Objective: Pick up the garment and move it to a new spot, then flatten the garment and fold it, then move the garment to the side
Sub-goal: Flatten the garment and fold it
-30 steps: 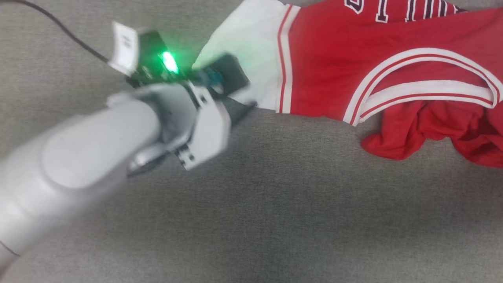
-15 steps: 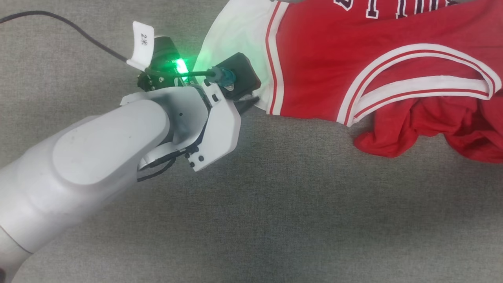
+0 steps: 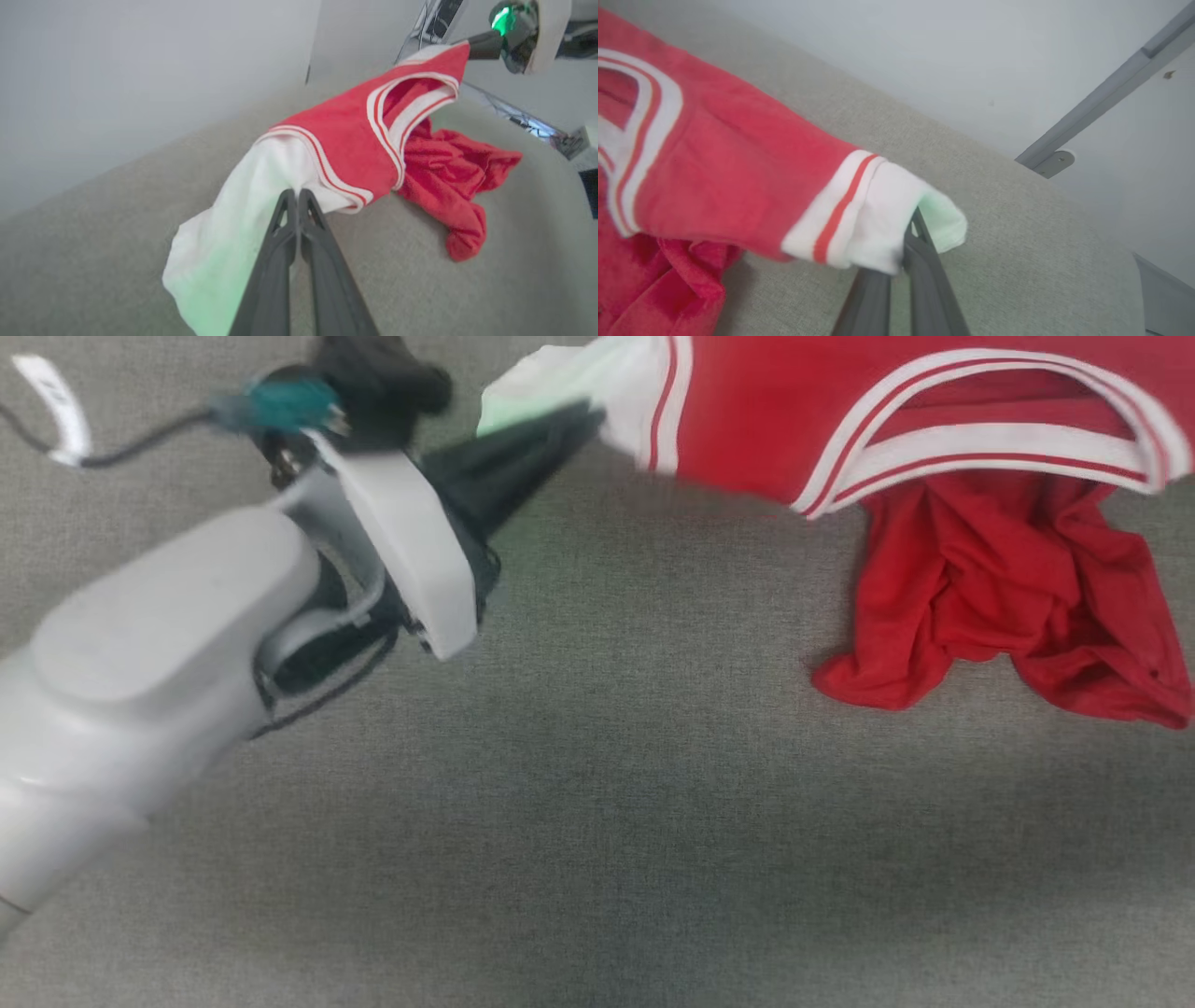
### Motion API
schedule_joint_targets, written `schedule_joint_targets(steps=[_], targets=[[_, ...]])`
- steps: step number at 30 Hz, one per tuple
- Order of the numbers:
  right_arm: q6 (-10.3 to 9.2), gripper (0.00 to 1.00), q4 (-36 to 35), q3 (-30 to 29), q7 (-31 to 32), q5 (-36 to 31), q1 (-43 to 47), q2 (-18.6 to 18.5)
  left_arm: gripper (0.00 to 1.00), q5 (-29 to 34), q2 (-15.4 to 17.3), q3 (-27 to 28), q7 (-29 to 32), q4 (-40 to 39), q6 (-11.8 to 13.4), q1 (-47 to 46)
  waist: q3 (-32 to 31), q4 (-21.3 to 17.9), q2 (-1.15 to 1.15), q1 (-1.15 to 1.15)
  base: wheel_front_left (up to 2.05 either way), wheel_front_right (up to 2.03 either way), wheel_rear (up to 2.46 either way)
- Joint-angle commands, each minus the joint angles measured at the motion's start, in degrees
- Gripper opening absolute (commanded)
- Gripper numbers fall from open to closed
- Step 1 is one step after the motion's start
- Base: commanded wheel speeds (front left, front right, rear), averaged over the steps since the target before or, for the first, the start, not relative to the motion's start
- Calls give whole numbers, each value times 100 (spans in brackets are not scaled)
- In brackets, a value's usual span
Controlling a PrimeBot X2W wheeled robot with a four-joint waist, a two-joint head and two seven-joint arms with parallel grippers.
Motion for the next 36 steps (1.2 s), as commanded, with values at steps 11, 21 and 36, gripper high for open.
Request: schedule_joint_targets(steps=[11, 21, 36], targets=[[-1, 0, 544, -835, 339, 785, -724, 801, 0, -1769, -190, 786, -248, 1099, 9, -830, 125, -252, 0, 0, 0, 0, 0], [-7, 0, 2665, -1612, -176, 127, -2668, 2266, 0, -2059, -699, 1805, -586, 3296, 15, -2836, 38, -436, 0, 0, 0, 0, 0], [-6, 0, 2172, -975, 426, 246, -1621, 1851, 0, -2508, -218, 1441, 200, 1794, 11, -1132, -385, -283, 0, 0, 0, 0, 0]])
